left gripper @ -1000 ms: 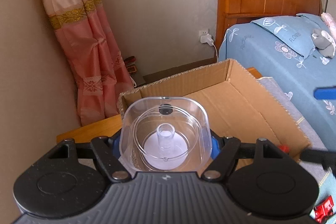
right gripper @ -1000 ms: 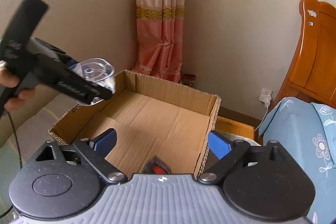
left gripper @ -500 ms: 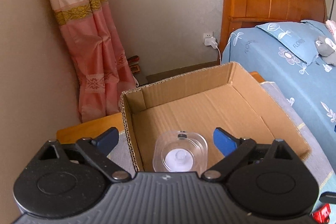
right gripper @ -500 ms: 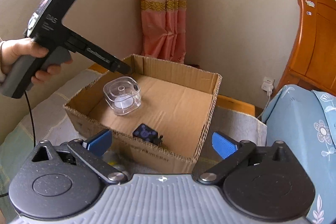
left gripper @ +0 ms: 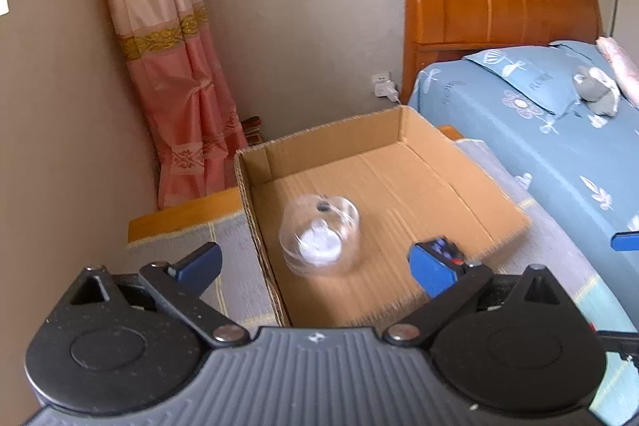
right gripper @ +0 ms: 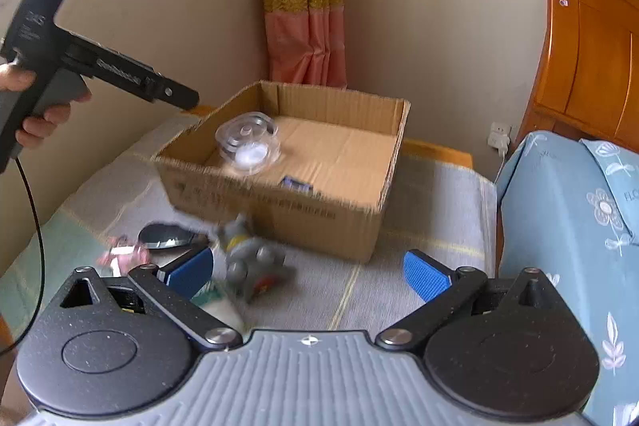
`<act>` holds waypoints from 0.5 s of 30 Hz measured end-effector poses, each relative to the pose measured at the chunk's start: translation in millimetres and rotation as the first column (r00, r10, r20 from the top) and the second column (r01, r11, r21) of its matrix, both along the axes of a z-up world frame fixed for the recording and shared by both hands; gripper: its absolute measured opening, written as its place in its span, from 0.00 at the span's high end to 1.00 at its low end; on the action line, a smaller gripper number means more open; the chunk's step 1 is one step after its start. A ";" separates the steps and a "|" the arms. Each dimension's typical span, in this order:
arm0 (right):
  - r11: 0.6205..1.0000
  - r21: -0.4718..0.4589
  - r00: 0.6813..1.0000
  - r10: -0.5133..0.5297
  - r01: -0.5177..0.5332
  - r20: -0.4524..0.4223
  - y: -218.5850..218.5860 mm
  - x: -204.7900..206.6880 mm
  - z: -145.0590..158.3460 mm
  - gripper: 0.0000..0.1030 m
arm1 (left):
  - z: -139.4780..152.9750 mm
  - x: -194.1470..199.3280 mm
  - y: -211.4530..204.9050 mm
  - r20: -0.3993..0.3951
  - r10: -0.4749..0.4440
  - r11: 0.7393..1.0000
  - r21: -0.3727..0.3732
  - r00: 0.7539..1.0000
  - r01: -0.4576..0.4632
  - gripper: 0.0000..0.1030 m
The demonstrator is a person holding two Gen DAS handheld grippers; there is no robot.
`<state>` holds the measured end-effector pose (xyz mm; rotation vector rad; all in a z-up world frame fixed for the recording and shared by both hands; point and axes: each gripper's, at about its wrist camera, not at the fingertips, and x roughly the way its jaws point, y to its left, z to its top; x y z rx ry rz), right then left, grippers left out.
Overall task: Organize rigid objects
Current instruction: 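Withdraw both grippers from the box back toward the remaining items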
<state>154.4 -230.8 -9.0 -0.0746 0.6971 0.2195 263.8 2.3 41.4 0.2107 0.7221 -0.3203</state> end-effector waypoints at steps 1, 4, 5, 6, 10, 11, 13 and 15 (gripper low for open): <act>1.000 -0.002 1.000 0.001 -0.001 0.000 0.1 -6.4 -3.1 0.00 | -0.3 -7.3 0.8 0.003 -0.004 1.000 -0.001 1.000 0.004 0.03; 1.000 0.000 1.000 -0.021 0.021 -0.006 -0.6 -24.5 -15.4 0.00 | -4.1 -31.2 3.3 0.010 -0.019 1.000 -0.010 1.000 0.019 0.02; 1.000 0.009 0.999 -0.028 0.028 -0.017 -1.7 -29.8 -21.3 0.00 | -6.4 -39.5 3.6 0.007 -0.027 1.000 -0.011 1.000 0.027 0.02; 0.999 0.015 0.999 -0.035 0.036 -0.032 -3.0 -34.9 -28.0 0.00 | -8.9 -47.3 4.1 0.003 -0.033 0.999 -0.013 0.999 0.033 0.02; 0.997 0.007 0.993 -0.080 0.081 -0.090 -5.6 -52.6 -56.4 0.00 | -21.4 -78.0 4.3 -0.011 -0.058 0.998 -0.001 0.998 0.058 0.02; 0.995 0.016 0.990 -0.094 0.096 -0.105 -7.6 -56.4 -62.4 0.00 | -24.5 -87.4 4.3 -0.009 -0.067 0.998 0.003 0.998 0.067 0.02; 0.992 0.028 0.985 -0.119 0.124 -0.128 -8.9 -61.9 -73.4 0.00 | -29.9 -102.8 4.3 -0.009 -0.080 0.997 0.003 0.997 0.080 0.02; 0.987 0.019 0.980 -0.155 0.158 -0.129 -8.5 -68.8 -82.4 0.00 | -36.5 -119.8 5.7 -0.015 -0.093 0.996 -0.010 0.996 0.093 0.02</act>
